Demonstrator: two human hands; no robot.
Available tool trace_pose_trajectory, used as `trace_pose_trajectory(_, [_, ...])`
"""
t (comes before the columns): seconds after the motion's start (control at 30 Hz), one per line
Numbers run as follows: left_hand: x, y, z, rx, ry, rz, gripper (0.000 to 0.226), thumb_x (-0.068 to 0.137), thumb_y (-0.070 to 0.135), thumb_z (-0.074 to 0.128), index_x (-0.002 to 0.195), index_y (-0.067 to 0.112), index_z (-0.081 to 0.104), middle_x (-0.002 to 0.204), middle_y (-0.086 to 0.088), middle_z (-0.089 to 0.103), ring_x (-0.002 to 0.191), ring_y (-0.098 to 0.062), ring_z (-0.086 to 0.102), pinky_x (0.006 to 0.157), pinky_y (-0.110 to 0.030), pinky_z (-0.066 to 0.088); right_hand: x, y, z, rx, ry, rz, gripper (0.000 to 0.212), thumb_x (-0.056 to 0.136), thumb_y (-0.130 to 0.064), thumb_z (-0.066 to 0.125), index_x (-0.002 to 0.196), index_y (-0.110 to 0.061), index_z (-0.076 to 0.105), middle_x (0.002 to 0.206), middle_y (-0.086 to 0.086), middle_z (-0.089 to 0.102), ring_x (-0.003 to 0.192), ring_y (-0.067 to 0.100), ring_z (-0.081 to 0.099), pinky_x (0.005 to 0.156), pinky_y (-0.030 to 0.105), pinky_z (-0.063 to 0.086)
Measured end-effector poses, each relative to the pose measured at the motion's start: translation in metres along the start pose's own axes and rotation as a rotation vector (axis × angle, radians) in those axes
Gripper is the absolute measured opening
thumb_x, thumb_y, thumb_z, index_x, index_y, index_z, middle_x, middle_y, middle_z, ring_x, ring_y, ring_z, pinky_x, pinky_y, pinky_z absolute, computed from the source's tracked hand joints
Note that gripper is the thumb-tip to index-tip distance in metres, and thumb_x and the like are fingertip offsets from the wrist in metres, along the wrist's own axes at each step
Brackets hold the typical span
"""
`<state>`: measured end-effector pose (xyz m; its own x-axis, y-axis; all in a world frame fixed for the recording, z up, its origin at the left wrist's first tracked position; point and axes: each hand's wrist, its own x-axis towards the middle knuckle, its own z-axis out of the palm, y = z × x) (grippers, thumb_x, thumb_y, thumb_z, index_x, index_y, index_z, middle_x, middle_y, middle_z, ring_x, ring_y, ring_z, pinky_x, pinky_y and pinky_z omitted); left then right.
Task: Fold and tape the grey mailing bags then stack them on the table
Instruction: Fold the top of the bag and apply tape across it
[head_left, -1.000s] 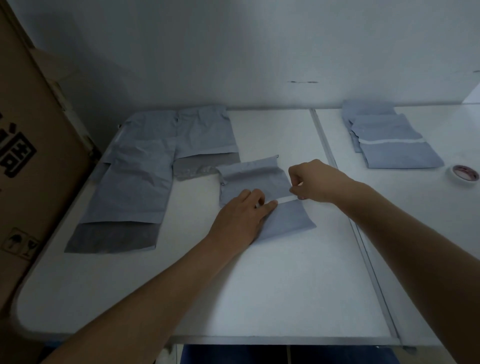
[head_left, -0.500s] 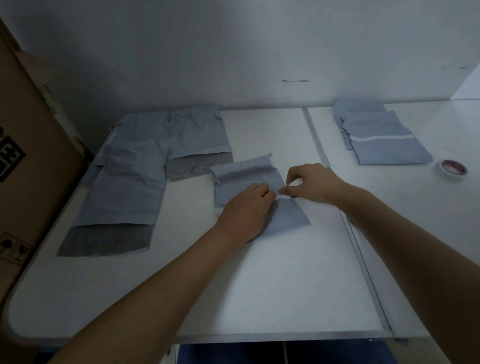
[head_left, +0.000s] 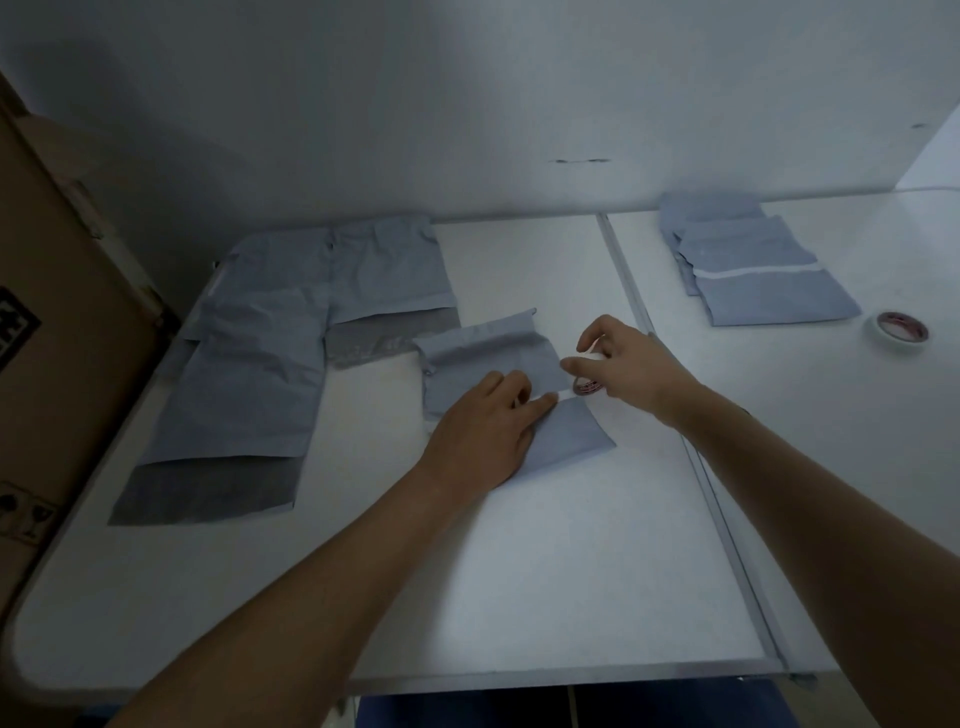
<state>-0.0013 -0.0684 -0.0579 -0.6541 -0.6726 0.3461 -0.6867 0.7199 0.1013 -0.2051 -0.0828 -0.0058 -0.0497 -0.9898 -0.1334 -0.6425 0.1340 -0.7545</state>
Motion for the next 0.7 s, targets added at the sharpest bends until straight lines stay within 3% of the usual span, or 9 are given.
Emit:
trace_pose_trajectory(0.2, [0.0,0.0022,-0.0005,0.01,-0.018,-0.021,0.043,0.093,0.027,0.037,0.125,0.016,0.063,0.097,-0.007,0.055,0.082,-0.022,0.051,0.058,-0.029,0.042,-0.0015,-0.0029,-0.0033,-0.14,0.02,-0.071,0.032,0.088,-0.032,0.068,0.107,-0.014,0.049,0.096,0.0,0.052,0.067,0.0,0.054,0.053,0.008,0.033])
trace_pose_trajectory(0.33, [-0.0005,0.003,0.0,0.008,-0.025,-0.028,0.044,0.092,0.027,0.036,0.124,0.015,0.064,0.097,-0.007,0.055,0.082,-0.022,0.05,0.058,-0.03,0.043,-0.0021,-0.0024,-0.0035,-0.132,0.004,-0.059,0.029,0.087,-0.029,0.068,0.104,-0.017,0.048,0.103,0.004,0.054,0.072,0.012,0.068,0.063,0.021,0.043])
trace_pose_trajectory(0.47, [-0.0009,0.0029,-0.0002,0.001,-0.016,-0.025,0.042,0.093,0.026,0.037,0.124,0.015,0.064,0.097,-0.007,0.056,0.081,-0.021,0.051,0.058,-0.03,0.044,-0.0023,-0.0025,-0.0047,-0.195,-0.004,-0.066,0.028,0.087,-0.03,0.068,0.1,-0.019,0.046,0.095,0.011,0.061,0.077,0.026,0.069,0.072,0.036,0.053])
trace_pose_trajectory(0.7, [-0.0015,0.0044,-0.0015,0.006,-0.005,-0.003,0.042,0.093,0.024,0.036,0.123,0.013,0.063,0.097,-0.009,0.057,0.08,-0.023,0.052,0.058,-0.03,0.046,-0.0047,-0.0026,-0.0044,-0.259,0.008,-0.087,0.027,0.087,-0.033,0.066,0.1,-0.02,0.046,0.093,0.012,0.062,0.08,0.03,0.066,0.072,0.038,0.053])
